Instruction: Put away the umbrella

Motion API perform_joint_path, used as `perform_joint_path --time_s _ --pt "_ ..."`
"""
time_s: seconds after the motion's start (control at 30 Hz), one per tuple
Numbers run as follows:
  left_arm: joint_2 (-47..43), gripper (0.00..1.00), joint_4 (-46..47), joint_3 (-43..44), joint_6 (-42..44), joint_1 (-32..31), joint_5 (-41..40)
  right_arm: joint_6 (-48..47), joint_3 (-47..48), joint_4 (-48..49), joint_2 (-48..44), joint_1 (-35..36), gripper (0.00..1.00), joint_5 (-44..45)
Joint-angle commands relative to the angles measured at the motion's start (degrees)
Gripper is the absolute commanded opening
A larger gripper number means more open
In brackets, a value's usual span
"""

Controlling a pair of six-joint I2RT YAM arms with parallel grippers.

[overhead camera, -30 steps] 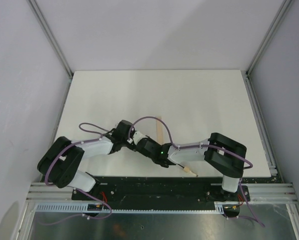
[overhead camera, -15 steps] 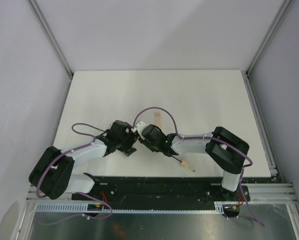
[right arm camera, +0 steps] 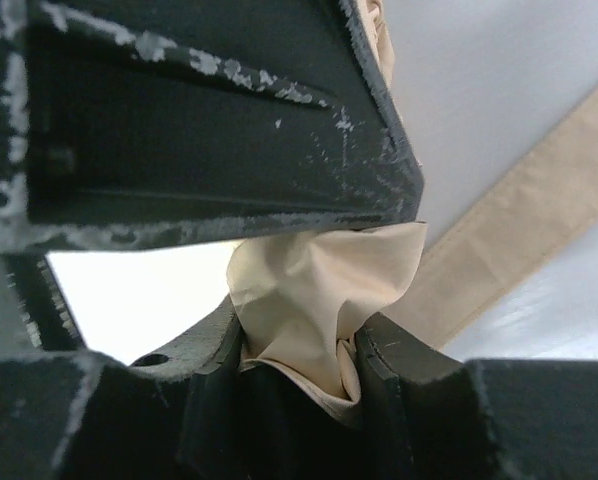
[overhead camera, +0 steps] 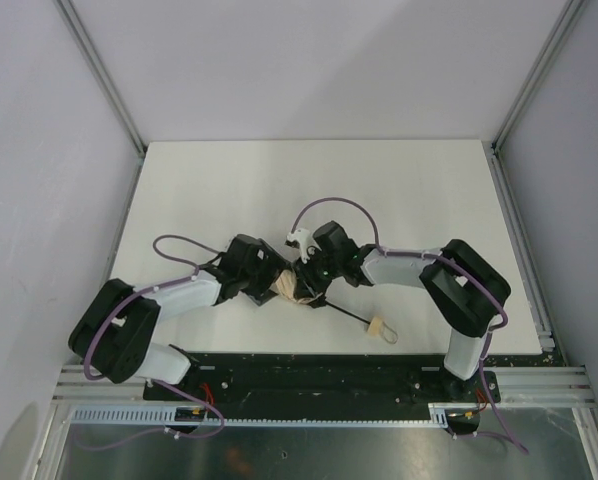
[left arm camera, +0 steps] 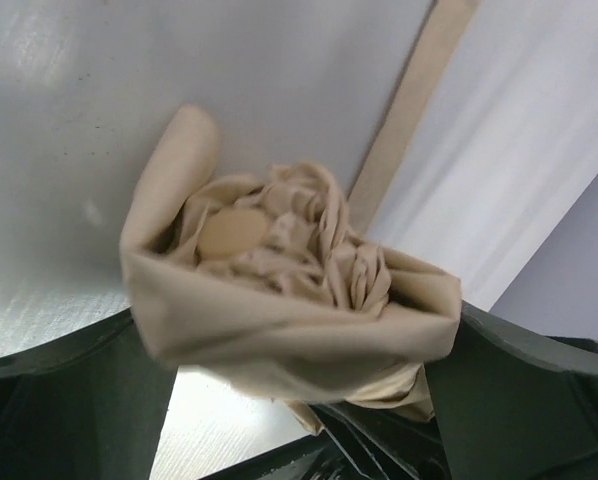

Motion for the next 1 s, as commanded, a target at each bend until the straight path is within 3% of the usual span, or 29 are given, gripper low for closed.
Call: perform_joint_path --time_s 0.0,0.23,0.37,0.47,0.53,0.6,0.77,0.87,0.97 --pt "2.4 0.92 -2.2 -1.5 2.7 -1.1 -2.0 4.9 -0.6 3.1 -1.0 -2.4 0.0 -15.3" --pt "3.5 0.67 2.0 -2.5 2.6 -1.4 -0.3 8.0 -0.5 5.4 0.5 -4.2 0.0 -19.5" --pt "2.7 0.41 6.2 -4.3 1.2 -1.6 0.1 8.3 -0.4 5.2 0.1 -4.2 0.0 -17.9" --pt "2.5 0.22 8.6 -5.4 0.2 -1.6 1.6 9.7 1.1 1.8 -0.4 -4.0 0.0 -10.1" --pt "2.5 0.06 9.1 -5.5 0.0 -1.6 2.8 9.3 3.0 -3.5 -0.9 -2.6 0.12 -2.0" --pt "2.3 0.02 9.2 -6.0 -0.8 -1.6 3.1 8.5 4.0 -6.3 -1.9 -0.5 0.27 4.6" --pt "1.8 0.0 8.1 -6.4 -2.2 -1.2 3.1 5.0 4.5 -9.8 -4.7 6.0 0.56 18.2" --pt "2.4 0.0 6.6 -5.8 -3.0 -1.0 3.6 2.6 4.7 -9.8 -5.3 10.9 0.8 27.8" --pt "2.9 0.0 5.7 -5.5 -4.1 -0.8 4.1 0.9 5.5 -10.2 -3.9 14.9 0.85 35.3"
